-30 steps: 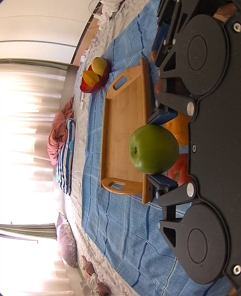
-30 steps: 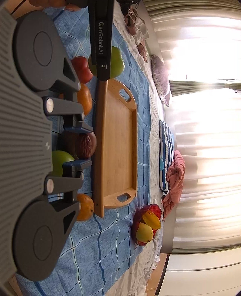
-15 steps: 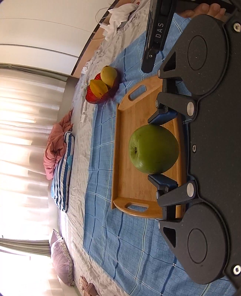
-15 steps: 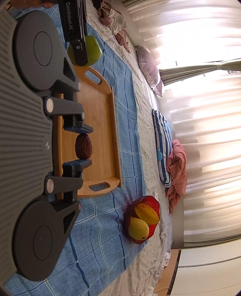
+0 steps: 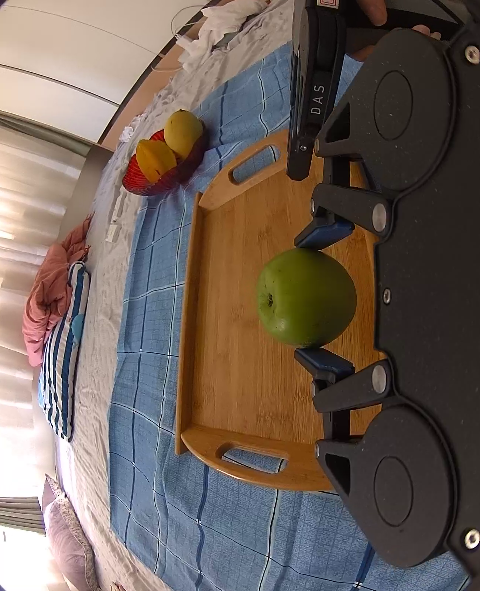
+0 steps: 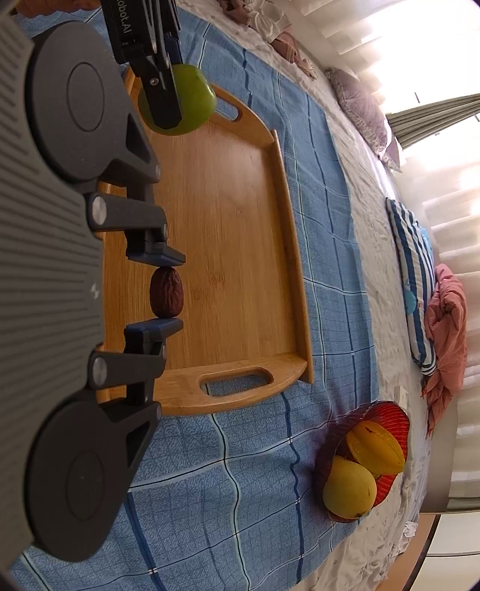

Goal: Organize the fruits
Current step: 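Carry the date with the right gripper over the tray while the left carries the apple there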

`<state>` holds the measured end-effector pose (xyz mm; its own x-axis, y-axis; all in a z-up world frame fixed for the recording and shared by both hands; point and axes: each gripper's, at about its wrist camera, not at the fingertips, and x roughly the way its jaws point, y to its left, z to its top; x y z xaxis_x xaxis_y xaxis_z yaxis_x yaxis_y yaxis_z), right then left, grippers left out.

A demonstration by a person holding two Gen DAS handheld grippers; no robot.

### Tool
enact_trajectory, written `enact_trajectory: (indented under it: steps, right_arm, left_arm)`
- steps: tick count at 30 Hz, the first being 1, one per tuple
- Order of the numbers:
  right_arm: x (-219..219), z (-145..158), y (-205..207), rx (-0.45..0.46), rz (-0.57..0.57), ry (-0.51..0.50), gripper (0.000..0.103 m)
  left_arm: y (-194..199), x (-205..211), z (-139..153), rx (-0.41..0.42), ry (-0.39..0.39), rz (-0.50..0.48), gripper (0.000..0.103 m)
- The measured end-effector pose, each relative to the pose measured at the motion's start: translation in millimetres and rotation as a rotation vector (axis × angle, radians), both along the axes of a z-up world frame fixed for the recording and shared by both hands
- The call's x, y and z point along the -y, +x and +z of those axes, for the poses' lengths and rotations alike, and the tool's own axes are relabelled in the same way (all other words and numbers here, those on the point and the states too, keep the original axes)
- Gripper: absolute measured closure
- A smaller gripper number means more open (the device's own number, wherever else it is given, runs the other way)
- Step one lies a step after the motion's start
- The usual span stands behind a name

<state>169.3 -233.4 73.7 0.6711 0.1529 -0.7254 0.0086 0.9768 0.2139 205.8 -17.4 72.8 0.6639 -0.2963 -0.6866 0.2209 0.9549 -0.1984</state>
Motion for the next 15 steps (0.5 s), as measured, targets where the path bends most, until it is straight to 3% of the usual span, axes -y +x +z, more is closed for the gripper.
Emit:
enact_trajectory:
  steps: [9, 15]
  right_arm:
    - [-5, -19, 19, -0.048, 0.009, -0.006, 0.068]
    - [-5, -22, 24, -0.033, -0.001, -0.027, 0.068]
  left_arm:
    - [17, 10, -15, 0.008, 0.035, 0.016, 0.048]
    - [22, 14, -21, 0.014, 0.053, 0.022, 0.048]
